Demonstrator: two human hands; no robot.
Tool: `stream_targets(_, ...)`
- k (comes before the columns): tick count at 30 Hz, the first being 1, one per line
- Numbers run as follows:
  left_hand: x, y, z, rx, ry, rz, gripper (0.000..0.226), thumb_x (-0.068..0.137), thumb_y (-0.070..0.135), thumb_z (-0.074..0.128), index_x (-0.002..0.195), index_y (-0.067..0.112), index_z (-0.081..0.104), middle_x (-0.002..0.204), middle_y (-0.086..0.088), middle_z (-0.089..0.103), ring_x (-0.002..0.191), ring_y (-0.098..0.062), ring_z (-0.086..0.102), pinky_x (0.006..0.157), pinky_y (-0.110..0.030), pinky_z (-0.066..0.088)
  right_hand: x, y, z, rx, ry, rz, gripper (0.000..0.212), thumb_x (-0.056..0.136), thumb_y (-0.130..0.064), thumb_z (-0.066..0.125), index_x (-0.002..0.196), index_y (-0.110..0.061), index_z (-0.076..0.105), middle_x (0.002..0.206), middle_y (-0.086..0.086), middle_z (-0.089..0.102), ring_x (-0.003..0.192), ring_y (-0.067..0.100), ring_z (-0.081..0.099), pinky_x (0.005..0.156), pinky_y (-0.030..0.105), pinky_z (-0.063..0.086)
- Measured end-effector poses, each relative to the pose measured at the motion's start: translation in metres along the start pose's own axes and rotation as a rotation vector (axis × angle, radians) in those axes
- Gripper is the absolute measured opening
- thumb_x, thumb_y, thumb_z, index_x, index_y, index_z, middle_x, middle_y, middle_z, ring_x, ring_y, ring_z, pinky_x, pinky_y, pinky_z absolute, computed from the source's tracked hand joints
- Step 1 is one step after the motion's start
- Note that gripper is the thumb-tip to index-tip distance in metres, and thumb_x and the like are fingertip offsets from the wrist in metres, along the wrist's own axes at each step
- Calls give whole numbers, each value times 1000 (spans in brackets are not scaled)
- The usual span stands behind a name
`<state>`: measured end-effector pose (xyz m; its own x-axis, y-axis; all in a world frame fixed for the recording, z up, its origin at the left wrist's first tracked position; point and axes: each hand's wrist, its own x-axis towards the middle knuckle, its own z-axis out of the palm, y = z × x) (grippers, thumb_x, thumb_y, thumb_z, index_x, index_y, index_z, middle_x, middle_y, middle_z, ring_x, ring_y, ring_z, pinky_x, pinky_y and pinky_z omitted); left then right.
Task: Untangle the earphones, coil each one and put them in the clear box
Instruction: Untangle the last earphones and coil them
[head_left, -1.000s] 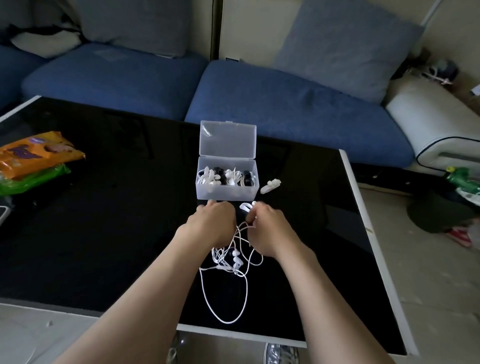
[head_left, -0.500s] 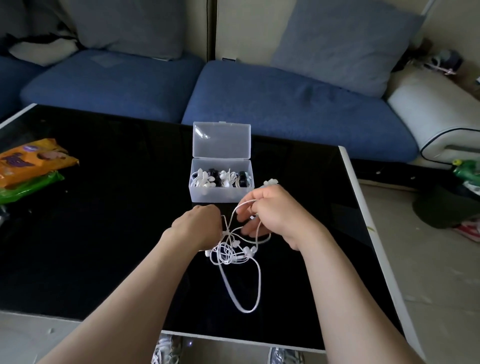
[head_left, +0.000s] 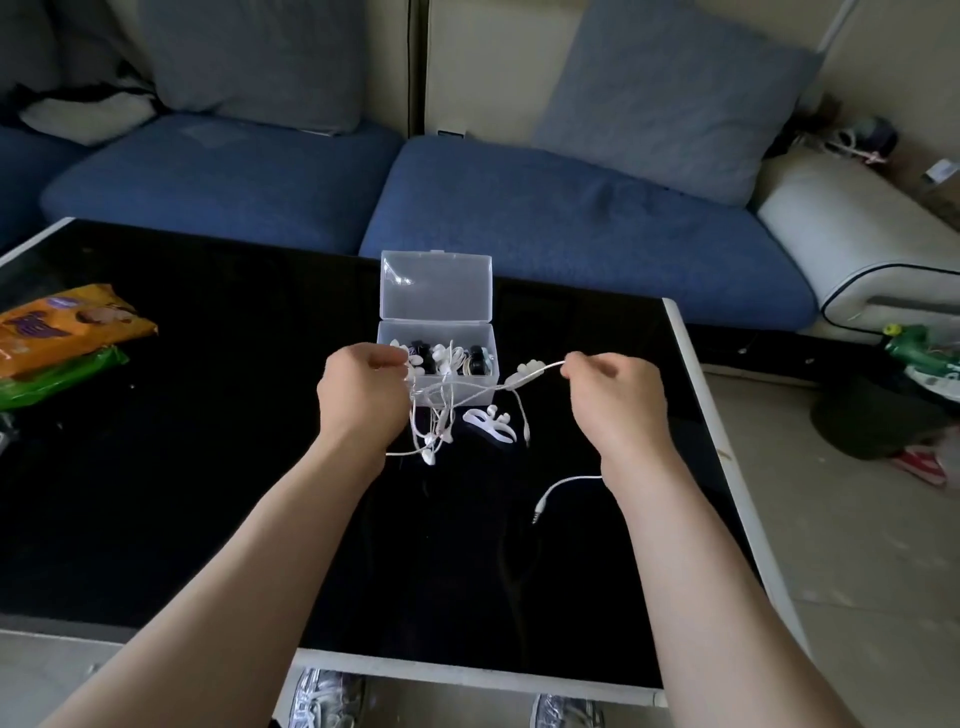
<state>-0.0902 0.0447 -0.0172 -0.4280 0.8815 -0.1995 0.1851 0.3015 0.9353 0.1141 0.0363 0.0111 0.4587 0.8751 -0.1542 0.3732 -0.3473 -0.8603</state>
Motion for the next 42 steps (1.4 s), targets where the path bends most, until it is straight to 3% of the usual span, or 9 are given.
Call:
stream_targets(3, -1, 1, 2, -263, 33, -91, 35, 87, -11, 52, 96, 19, 70, 106, -9, 72, 100, -27, 75, 98, -48, 61, -1, 0, 0, 371, 64, 138, 24, 106, -21, 49, 89, -11, 63, 82, 6, 65, 72, 20, 63, 68, 35, 54)
stream_targets(6, -6, 8, 3, -539, 106, -186, 36, 94, -18, 41, 111, 5, 64, 109, -15, 66, 98, -27, 76, 97, -46, 62, -7, -7, -7, 904, 61, 339, 41, 112, -14, 33, 149, -4, 46, 109, 20, 71, 93, 33, 78, 91, 48, 64)
stream_targets(12, -17, 16, -3, -678, 180, -299, 34, 99, -12, 36, 118, 2, 59, 90, -13, 61, 72, -21, 70, 82, -38, 64, -18, -8, -21, 1123, 102, 512, 50, 111, -12, 24, 161, -8, 28, 105, 23, 74, 78, 39, 80, 73, 45, 68)
stream_targets(14, -17, 15, -6, -496, 165, -293, 23, 95, -4, 39, 94, 10, 58, 84, -15, 61, 60, -22, 53, 58, -31, 49, -16, -7, -22, 991, 82, 537, 39, 109, -13, 32, 144, -4, 48, 99, 18, 75, 68, 27, 79, 63, 35, 65)
stream_targets(18, -13, 8, -9, -115, 136, -114, 11, 84, 10, 47, 74, 14, 48, 72, -9, 45, 69, -23, 37, 61, -35, 30, -16, -3, -23, 321, 93, 283, 24, 100, -23, 51, 93, -7, 68, 87, 9, 75, 63, 12, 59, 59, 30, 40)
stream_targets(22, -12, -3, -9, 382, 43, 50, 17, 83, 13, 50, 77, 21, 64, 78, -4, 58, 85, -34, 55, 82, -36, 42, -13, 10, -20, -370, 172, -59, 24, 98, -39, 55, 97, -19, 68, 88, 2, 69, 101, 31, 62, 95, 45, 48)
stream_targets(27, -12, -18, -5, 941, -88, 187, 34, 89, 12, 59, 113, 32, 72, 123, 5, 59, 122, -34, 36, 87, -41, 23, -6, 31, -13, -875, 5, -113, 33, 102, -33, 59, 130, -17, 52, 94, 6, 54, 125, 37, 47, 99, 48, 34)
stream_targets(38, -6, -26, 1, 1042, -301, 146, 46, 91, 5, 56, 125, 35, 66, 131, 3, 59, 131, -30, 43, 94, -43, 24, -1, 57, 21, -1299, -446, 25, 49, 99, -20, 59, 148, -25, 52, 167, 19, 27, 156, 55, 1, 123, 71, 0)
stream_targets(42, -4, -29, 2, 1056, -353, 141, 46, 90, 3, 54, 125, 31, 66, 130, 1, 59, 128, -27, 49, 103, -47, 27, -10, 50, 36, -981, -628, -260, 63, 94, -6, 53, 151, -34, 52, 159, 6, 43, 149, 34, 37, 122, 53, 30)
